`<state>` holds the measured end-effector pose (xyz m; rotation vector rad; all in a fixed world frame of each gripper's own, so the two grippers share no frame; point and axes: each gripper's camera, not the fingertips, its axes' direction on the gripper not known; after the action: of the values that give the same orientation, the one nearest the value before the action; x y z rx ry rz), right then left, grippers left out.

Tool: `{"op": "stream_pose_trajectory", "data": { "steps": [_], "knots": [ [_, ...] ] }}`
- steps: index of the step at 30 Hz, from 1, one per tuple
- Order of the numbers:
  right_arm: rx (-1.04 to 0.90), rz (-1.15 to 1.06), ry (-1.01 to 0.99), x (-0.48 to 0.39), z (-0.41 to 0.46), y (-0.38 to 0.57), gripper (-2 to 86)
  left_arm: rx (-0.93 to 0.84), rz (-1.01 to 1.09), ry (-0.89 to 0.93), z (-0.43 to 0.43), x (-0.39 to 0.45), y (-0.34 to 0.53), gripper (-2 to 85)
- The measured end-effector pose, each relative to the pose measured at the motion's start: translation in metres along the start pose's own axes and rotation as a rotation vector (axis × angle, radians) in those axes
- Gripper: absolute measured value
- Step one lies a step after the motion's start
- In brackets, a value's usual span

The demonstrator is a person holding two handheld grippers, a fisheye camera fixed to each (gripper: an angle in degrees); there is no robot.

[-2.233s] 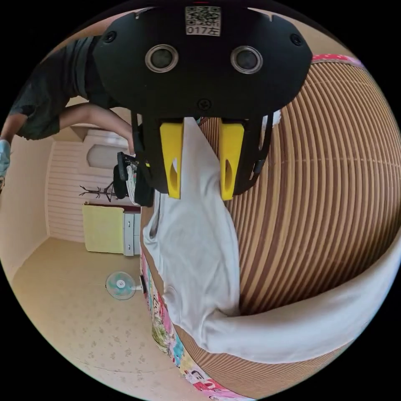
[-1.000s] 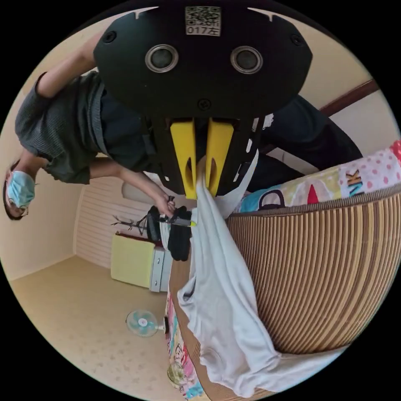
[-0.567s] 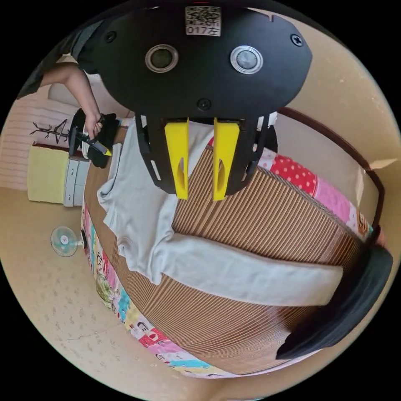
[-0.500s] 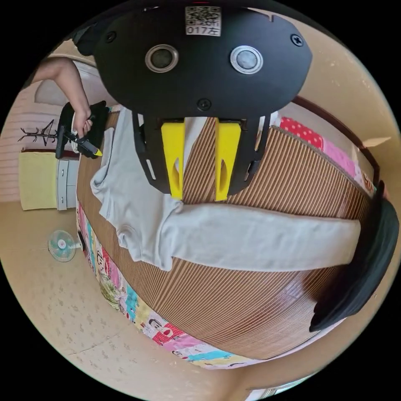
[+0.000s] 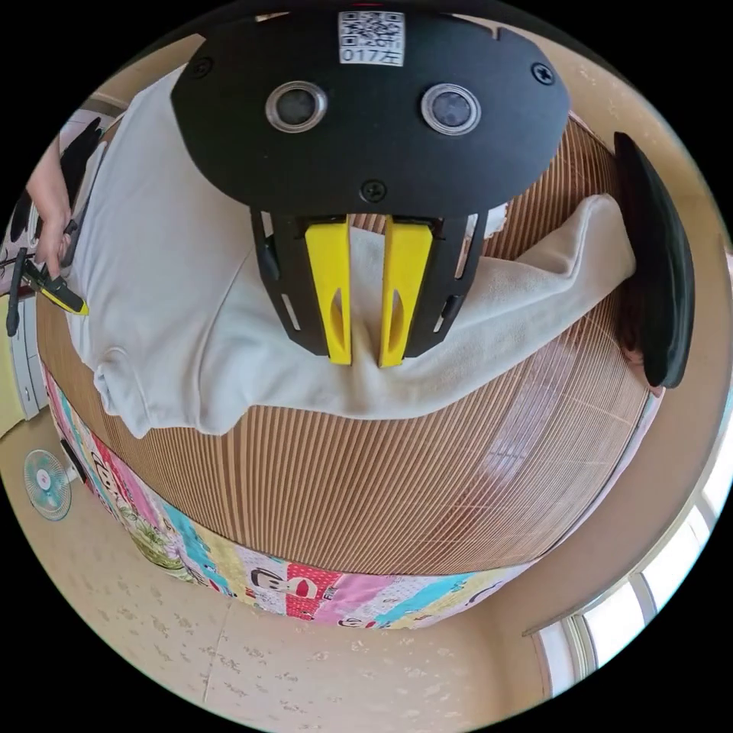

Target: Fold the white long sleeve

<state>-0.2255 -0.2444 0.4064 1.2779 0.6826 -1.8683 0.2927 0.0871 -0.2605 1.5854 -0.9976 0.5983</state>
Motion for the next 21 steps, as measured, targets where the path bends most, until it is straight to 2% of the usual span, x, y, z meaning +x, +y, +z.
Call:
{"op": "stream_pose_trajectory", "data": {
  "steps": [3, 5, 7, 9, 11, 12, 14, 17, 21],
  "knots": [
    [-0.086, 0.094, -0.073, 0.016, -0.002, -0.020, 2.6, -0.053, -0.026, 0.074, 0.002, -0.025, -0.041, 7.2],
    [-0.062, 0.131, -0.114, 0.021, -0.014, -0.012, 2.2, -0.075, -0.061, 0.152, -0.009, -0.042, -0.051, 8.2],
    [0.046, 0.108, -0.141, 0.014, -0.039, 0.026, 1.6, 0.001, -0.108, 0.228, -0.034, -0.060, -0.032, 8.8],
    [0.047, 0.097, -0.184, 0.005, -0.046, 0.063, 1.1, 0.054, -0.184, 0.349, -0.058, -0.086, 0.002, 9.3],
    [0.021, 0.084, -0.246, -0.006, -0.047, 0.106, 0.8, 0.032, -0.405, 0.520, -0.074, -0.134, 0.055, 11.9],
    [-0.013, 0.082, -0.274, -0.013, -0.045, 0.133, 0.7, 0.025, -0.478, 0.555, -0.076, -0.149, 0.069, 12.9],
    [-0.066, 0.089, -0.290, -0.024, -0.043, 0.172, 0.6, 0.008, -0.803, 0.662, -0.073, -0.205, 0.120, 17.6],
    [-0.119, 0.162, -0.347, -0.034, -0.043, 0.226, 0.5, 0.047, -1.103, 0.804, -0.052, -0.262, 0.158, 18.5],
    [-0.127, 0.298, -0.428, -0.038, -0.046, 0.270, 0.4, 0.129, -1.275, 0.947, -0.029, -0.296, 0.163, 15.5]
  ]
}}
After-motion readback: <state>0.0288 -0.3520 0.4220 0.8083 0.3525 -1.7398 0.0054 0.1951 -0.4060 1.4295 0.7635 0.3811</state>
